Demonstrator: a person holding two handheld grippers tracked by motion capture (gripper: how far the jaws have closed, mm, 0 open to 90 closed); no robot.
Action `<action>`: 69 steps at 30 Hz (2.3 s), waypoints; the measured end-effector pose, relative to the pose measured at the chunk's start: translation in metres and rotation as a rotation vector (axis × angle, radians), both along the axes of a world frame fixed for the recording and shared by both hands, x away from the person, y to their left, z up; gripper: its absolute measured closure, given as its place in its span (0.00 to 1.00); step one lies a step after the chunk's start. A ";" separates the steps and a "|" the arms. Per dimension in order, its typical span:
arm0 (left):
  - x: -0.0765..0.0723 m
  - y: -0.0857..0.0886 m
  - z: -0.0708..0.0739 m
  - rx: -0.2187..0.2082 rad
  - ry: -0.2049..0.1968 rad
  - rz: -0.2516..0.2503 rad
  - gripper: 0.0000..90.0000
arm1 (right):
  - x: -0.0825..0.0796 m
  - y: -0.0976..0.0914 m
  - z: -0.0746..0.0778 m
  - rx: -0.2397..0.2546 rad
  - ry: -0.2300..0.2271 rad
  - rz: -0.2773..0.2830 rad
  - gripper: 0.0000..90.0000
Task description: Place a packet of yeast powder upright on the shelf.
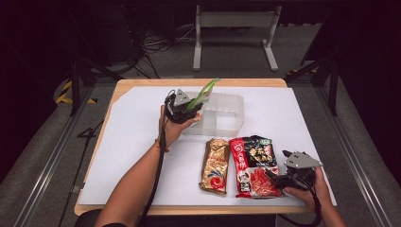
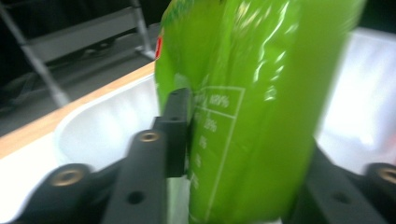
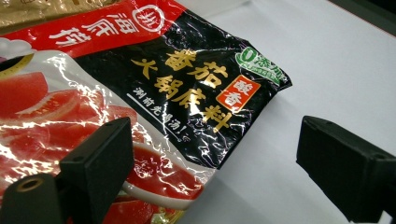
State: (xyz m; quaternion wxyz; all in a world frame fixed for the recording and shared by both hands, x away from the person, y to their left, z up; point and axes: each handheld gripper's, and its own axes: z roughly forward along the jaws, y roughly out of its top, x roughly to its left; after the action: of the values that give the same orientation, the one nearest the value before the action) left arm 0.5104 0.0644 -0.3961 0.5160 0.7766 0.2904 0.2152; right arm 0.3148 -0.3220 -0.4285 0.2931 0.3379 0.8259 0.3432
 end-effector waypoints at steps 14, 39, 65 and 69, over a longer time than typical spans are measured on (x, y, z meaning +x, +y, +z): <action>-0.035 0.052 0.001 0.100 -0.003 -0.104 0.79 | 0.000 0.003 0.000 0.003 0.004 0.004 0.13; -0.017 0.021 -0.019 0.317 0.116 -0.149 1.00 | 0.000 0.002 0.000 0.000 0.005 0.008 0.13; -0.087 0.073 -0.002 0.185 0.043 -0.196 0.62 | 0.000 0.004 0.000 0.009 0.011 0.003 0.13; -0.103 0.084 -0.011 0.221 0.053 -0.193 0.54 | 0.001 0.004 0.000 0.016 0.017 0.002 0.13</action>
State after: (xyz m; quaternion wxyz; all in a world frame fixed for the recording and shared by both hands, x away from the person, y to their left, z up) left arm 0.4076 0.1489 -0.4072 0.4377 0.8584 0.2024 0.1748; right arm 0.3159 -0.3180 -0.4284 0.2830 0.3425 0.8258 0.3472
